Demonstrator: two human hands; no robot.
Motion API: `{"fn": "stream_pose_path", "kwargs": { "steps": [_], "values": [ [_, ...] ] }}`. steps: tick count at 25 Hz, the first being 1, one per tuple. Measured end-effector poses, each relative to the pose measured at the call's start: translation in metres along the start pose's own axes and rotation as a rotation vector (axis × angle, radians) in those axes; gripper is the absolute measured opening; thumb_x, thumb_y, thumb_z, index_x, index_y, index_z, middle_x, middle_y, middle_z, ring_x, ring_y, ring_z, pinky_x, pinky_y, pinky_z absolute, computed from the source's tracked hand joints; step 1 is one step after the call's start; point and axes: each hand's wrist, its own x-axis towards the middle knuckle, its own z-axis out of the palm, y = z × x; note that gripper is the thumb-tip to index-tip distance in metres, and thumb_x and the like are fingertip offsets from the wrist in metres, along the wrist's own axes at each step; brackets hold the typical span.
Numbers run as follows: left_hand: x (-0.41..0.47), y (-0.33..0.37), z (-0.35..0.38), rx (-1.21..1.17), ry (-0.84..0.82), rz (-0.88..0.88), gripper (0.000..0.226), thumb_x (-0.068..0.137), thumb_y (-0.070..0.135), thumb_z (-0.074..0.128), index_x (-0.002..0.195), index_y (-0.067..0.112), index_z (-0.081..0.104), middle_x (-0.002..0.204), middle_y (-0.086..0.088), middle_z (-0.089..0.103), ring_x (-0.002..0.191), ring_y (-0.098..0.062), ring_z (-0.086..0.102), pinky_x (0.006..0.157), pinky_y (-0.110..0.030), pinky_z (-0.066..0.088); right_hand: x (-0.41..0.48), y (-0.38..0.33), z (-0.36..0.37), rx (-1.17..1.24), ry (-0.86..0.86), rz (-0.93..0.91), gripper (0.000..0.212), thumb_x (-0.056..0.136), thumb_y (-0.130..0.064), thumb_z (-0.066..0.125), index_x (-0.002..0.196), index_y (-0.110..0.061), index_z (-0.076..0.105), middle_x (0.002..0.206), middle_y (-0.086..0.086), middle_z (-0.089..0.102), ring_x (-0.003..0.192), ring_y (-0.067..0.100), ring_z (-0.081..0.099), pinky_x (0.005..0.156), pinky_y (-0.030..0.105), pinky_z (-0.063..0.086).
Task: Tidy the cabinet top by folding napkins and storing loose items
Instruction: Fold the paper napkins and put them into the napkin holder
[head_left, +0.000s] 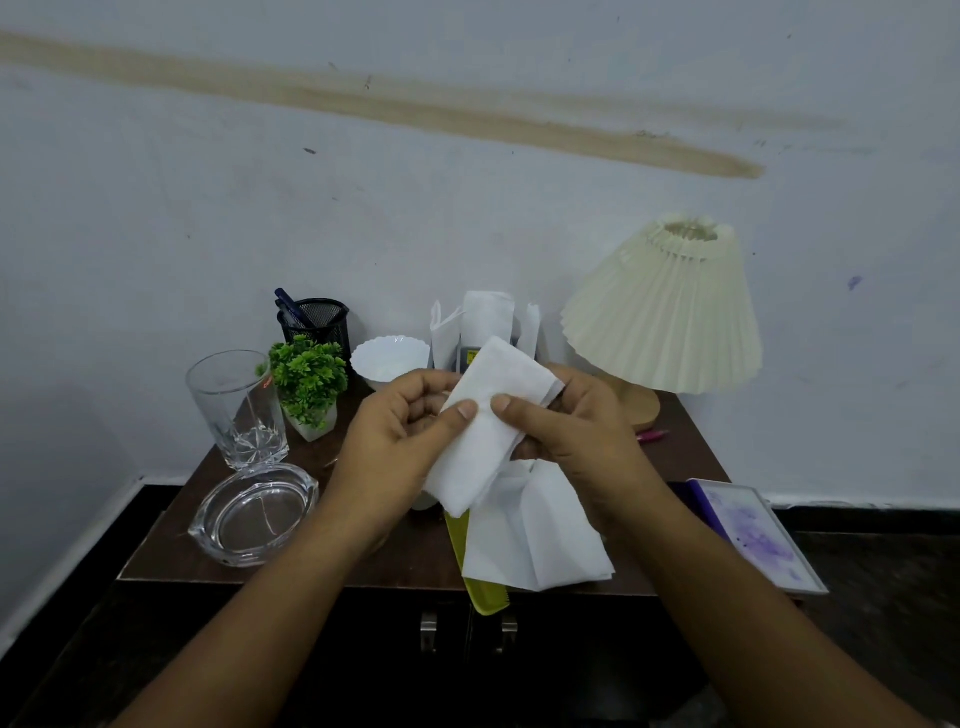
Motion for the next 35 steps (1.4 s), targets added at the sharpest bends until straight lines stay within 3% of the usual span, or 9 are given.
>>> {"fn": "stream_pose_path", "kwargs": {
  "steps": [4,10,12,17,20,23,25,30,35],
  "values": [
    [0.0,0.003,-0.007,0.223,-0.136,0.153,0.047,0.085,0.013,0.068,0.124,0.036,0.054,0.106,0.006,0.07,0.084,-0.024,0.066,0.07,-0.036,0.058,0.0,0.0,-0.005,-0.102,0.044,-0.045,0.017,0.093,-0.011,0.07,0.109,-0.014,0.071,0.101,0.002,0.078,0.092,0.019,0.076,0.071,0.033,0.064],
    [0.0,0.001,-0.007,0.252,-0.153,0.134,0.04,0.088,0.0,0.071,0.116,0.028,0.074,0.098,0.016,0.069,0.081,-0.011,0.057,0.066,-0.032,0.054,0.002,-0.001,-0.007,-0.035,0.142,-0.079,0.032,0.089,-0.014,0.075,0.114,-0.017,0.055,0.107,0.005,0.074,0.092,0.02,0.075,0.064,0.028,0.06],
    [0.003,0.004,-0.01,0.184,-0.115,0.124,0.044,0.088,-0.002,0.071,0.122,0.025,0.072,0.093,0.016,0.068,0.077,-0.009,0.055,0.07,-0.027,0.054,0.002,-0.001,-0.01,-0.067,0.047,-0.1,0.027,0.088,-0.01,0.074,0.109,-0.013,0.057,0.109,0.005,0.071,0.097,0.024,0.073,0.069,0.035,0.06],
    [0.003,0.004,-0.015,0.262,-0.098,0.158,0.053,0.088,0.0,0.071,0.133,0.026,0.064,0.122,0.009,0.066,0.083,-0.03,0.058,0.078,-0.038,0.059,0.001,0.004,-0.008,-0.155,-0.146,-0.073,0.016,0.091,0.001,0.069,0.106,-0.003,0.074,0.113,0.006,0.075,0.102,0.02,0.073,0.081,0.036,0.062],
    [0.002,0.003,-0.019,0.429,-0.107,0.213,0.061,0.087,0.004,0.073,0.14,0.03,0.057,0.12,0.017,0.062,0.067,-0.01,0.053,0.066,-0.021,0.049,0.002,0.009,-0.006,-0.303,-0.066,-0.085,0.03,0.092,0.0,0.067,0.119,-0.012,0.072,0.115,0.002,0.073,0.095,0.015,0.074,0.08,0.035,0.063],
    [0.001,0.003,-0.015,0.567,-0.099,0.269,0.068,0.087,0.006,0.073,0.146,0.03,0.05,0.117,0.02,0.059,0.072,-0.009,0.058,0.066,-0.011,0.044,0.001,0.017,-0.006,-0.562,0.0,-0.206,0.036,0.094,-0.008,0.068,0.127,-0.019,0.067,0.118,-0.016,0.065,0.093,0.008,0.068,0.084,0.031,0.062],
    [0.003,0.004,-0.009,0.477,-0.069,0.243,0.06,0.089,0.005,0.07,0.142,0.028,0.055,0.123,0.014,0.061,0.082,-0.009,0.064,0.07,-0.015,0.05,0.002,0.018,-0.005,-0.697,0.031,-0.312,0.037,0.094,-0.01,0.067,0.129,-0.022,0.066,0.119,-0.024,0.059,0.1,0.005,0.064,0.088,0.028,0.06],
    [0.019,0.005,0.004,0.454,0.006,0.166,0.025,0.093,0.009,0.066,0.111,0.024,0.076,0.112,0.012,0.071,0.096,-0.006,0.067,0.086,-0.034,0.059,0.01,0.012,-0.009,-0.732,0.212,-0.437,0.032,0.095,-0.009,0.065,0.126,-0.017,0.068,0.123,-0.005,0.066,0.104,0.009,0.065,0.089,0.031,0.06],
    [0.035,0.005,0.013,0.495,0.034,0.181,0.027,0.095,0.01,0.063,0.116,0.024,0.075,0.117,0.011,0.071,0.103,0.0,0.065,0.089,-0.023,0.057,0.022,0.011,-0.017,-0.75,0.225,-0.37,0.025,0.094,-0.011,0.066,0.117,-0.018,0.074,0.113,-0.004,0.071,0.094,0.007,0.067,0.084,0.033,0.061]
  ]
}}
